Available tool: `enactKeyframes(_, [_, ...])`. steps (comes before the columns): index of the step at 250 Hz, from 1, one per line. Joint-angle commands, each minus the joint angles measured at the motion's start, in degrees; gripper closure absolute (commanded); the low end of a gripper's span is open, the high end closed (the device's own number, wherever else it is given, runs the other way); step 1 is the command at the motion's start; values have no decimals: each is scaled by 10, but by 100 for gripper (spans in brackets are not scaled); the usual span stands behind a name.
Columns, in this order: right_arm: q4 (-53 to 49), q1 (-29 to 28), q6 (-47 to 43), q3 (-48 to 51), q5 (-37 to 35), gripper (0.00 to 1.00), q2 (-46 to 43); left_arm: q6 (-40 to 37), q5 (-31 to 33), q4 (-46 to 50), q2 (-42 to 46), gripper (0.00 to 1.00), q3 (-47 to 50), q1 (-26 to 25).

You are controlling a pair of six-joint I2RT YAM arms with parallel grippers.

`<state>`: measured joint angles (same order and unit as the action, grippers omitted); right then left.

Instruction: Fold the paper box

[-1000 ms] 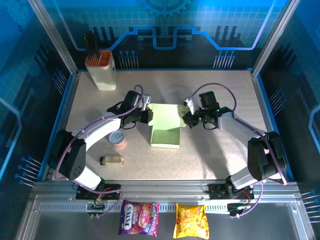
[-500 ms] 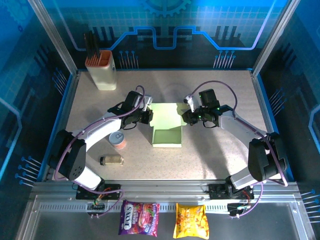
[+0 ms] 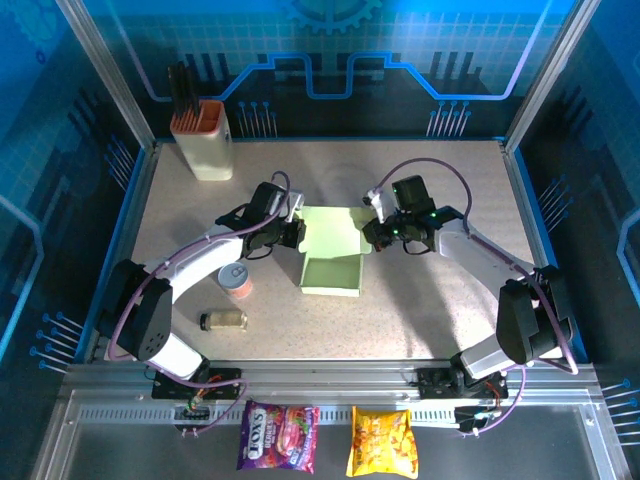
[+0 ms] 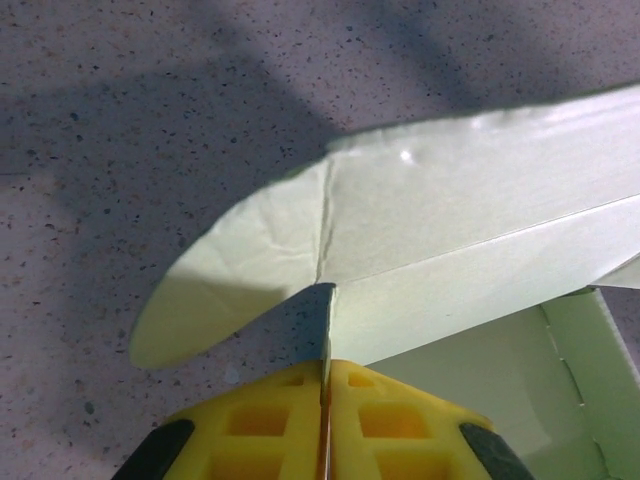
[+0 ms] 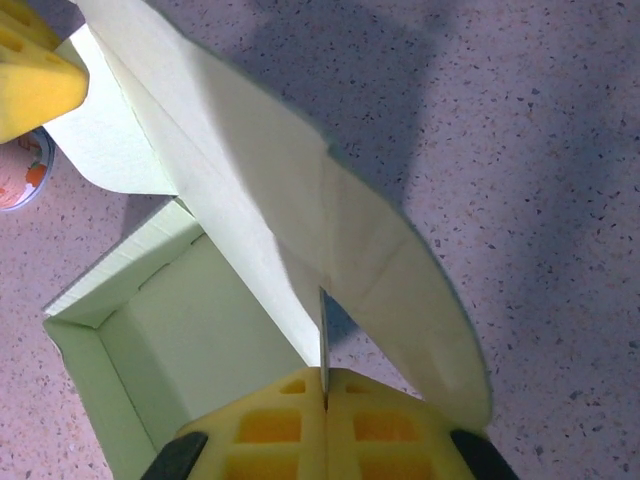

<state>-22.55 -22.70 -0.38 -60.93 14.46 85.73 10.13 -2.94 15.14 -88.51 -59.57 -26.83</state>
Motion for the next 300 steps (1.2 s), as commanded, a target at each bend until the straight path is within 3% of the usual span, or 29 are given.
enactKeyframes(1, [-19, -22, 23, -21, -37, 99, -4, -6, 32, 30, 17, 88, -21, -12])
enactKeyframes(99, [11, -113, 223, -54, -266, 100, 34, 33, 58, 26, 0, 92, -53, -29])
enactKeyframes(153, [21, -132, 353, -73, -371, 100, 71, 58, 62, 6, -11, 81, -64, -30])
enactKeyframes(206, [80, -160, 385, -60, -469, 100, 80, 71, 68, -12, -29, 79, -78, -30])
enactKeyframes(242, [117, -167, 387, -60, -502, 100, 92, 75, 79, -21, -41, 71, -92, -30])
enactKeyframes(300, [133, -176, 395, -77, -538, 100, 120, 69, 90, -18, -78, 73, -127, -30])
